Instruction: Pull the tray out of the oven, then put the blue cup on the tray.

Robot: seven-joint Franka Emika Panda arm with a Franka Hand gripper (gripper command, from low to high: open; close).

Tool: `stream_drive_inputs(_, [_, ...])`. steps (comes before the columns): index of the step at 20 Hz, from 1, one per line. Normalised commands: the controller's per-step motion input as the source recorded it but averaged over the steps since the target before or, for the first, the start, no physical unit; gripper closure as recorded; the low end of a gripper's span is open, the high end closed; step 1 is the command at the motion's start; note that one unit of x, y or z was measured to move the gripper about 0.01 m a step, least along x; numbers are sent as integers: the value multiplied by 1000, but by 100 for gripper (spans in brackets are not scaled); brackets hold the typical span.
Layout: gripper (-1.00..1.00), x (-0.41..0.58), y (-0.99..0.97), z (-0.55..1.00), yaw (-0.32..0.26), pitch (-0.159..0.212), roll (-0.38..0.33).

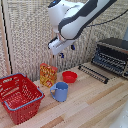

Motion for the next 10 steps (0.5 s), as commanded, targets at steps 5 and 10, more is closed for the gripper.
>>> stream_drive_inputs(5, [-100, 79, -159, 0, 121, 0, -315])
stream_drive_inputs(10, [-100, 143, -218, -4, 130, 4, -277])
